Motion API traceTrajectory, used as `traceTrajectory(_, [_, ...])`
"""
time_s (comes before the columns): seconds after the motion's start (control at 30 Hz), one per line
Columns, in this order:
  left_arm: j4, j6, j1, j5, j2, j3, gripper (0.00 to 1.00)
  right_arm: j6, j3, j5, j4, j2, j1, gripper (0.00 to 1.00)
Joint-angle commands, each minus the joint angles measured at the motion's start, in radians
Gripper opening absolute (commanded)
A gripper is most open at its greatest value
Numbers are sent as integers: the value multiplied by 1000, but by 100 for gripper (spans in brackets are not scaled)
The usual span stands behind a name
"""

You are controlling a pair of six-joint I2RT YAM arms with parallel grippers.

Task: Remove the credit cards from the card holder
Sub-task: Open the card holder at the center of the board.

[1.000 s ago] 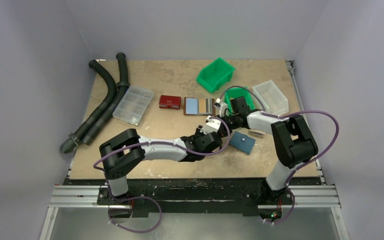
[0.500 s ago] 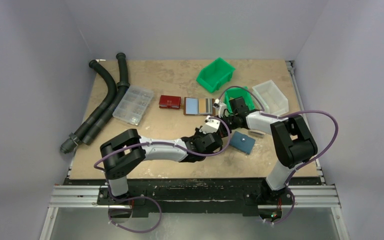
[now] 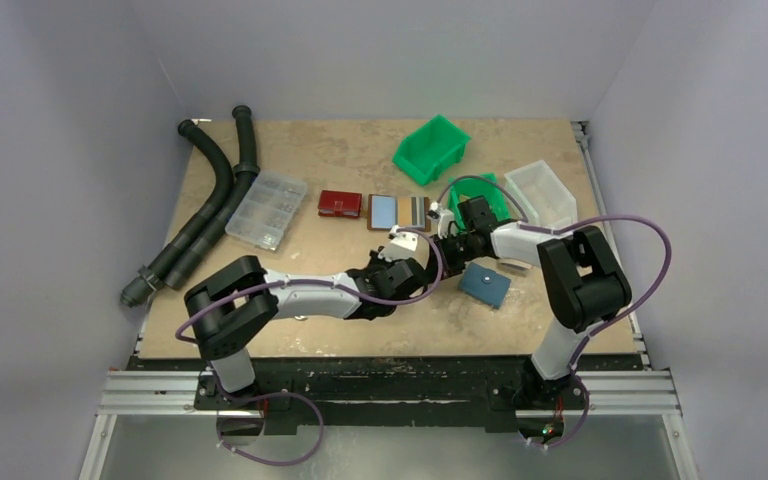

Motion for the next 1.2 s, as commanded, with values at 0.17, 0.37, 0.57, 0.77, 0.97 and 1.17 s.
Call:
traceTrajectory(0.17, [92,-37,5,223,-129,-70,0,-98,24,-298,-10,-125,1,0])
traceTrajectory(0.37, [150,-82,-7,310,-162,-99,0,-102,30,-300,-29,-71,11,0])
traceTrajectory(0.57, [184,-98,-31,321,-149,-80,0,-96,33,-281,-32,-48,45,0])
traceTrajectory(0.77, [175,-79,-38,305,-165,-73,0,-80,34,-262,-25,-36,60,0])
traceTrajectory(0.97, [71,51,-38,205,-220,-76,39,-80,39,-265,-27,-44,60,0])
traceTrajectory(1.17, [55,178,-34,190,-207,-84,55,-81,41,-256,-28,-41,61,0])
